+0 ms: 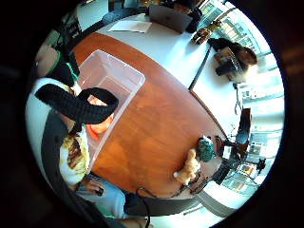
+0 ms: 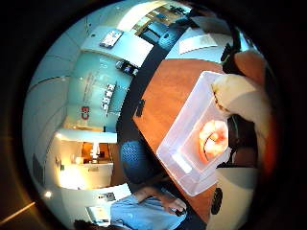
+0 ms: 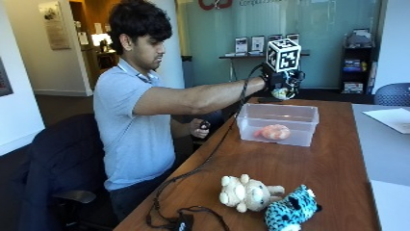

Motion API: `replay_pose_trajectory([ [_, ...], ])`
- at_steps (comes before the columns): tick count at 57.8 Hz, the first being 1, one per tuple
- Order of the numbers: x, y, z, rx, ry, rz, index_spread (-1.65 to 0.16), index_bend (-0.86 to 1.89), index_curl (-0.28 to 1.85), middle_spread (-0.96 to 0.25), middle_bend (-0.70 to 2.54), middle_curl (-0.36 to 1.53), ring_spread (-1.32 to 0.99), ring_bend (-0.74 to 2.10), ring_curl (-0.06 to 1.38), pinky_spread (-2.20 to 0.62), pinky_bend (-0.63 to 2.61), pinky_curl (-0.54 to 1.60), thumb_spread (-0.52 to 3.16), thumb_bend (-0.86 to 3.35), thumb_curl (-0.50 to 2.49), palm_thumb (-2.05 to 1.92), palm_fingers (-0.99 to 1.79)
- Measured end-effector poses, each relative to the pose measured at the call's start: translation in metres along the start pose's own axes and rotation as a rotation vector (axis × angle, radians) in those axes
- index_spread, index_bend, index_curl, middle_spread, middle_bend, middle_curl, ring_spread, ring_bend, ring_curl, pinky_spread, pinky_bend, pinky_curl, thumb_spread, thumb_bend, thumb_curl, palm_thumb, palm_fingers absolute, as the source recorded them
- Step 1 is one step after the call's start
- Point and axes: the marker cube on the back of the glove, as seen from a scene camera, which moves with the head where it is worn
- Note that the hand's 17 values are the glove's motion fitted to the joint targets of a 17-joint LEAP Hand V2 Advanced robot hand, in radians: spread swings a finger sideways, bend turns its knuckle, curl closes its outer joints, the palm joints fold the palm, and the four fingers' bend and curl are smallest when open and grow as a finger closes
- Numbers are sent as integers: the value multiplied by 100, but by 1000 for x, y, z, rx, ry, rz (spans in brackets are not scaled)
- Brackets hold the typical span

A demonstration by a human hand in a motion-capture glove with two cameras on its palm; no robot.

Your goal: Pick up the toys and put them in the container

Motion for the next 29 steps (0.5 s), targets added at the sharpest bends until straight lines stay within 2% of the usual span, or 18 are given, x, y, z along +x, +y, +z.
replay_pose_trajectory([
  [6,-1,-4,8,-55,-16,6,-30,14,23,-8,48,52,-26,99,48,-33,129,37,159,94,44,48,74],
  [9,1,-2,11,-108,-12,21,-30,11,22,-7,46,52,-25,97,49,-33,132,39,159,92,42,43,64],
  [10,2,-1,11,-121,-4,28,-30,12,22,-6,40,50,-25,87,46,-31,133,39,159,87,38,35,39],
  [12,6,2,11,-131,22,44,-30,21,28,-5,33,50,-21,74,46,-23,132,42,158,80,33,21,6],
  [14,11,5,10,-126,54,56,-31,26,31,-4,29,49,-18,64,45,-17,130,41,156,73,29,9,-8],
  [20,40,25,-3,-104,91,77,-31,25,29,-3,22,44,-12,43,32,-8,127,34,149,56,22,-9,-7],
  [29,97,74,-28,-78,70,165,-32,21,30,-2,19,42,-7,37,28,-1,124,31,144,38,18,-8,-3],
])
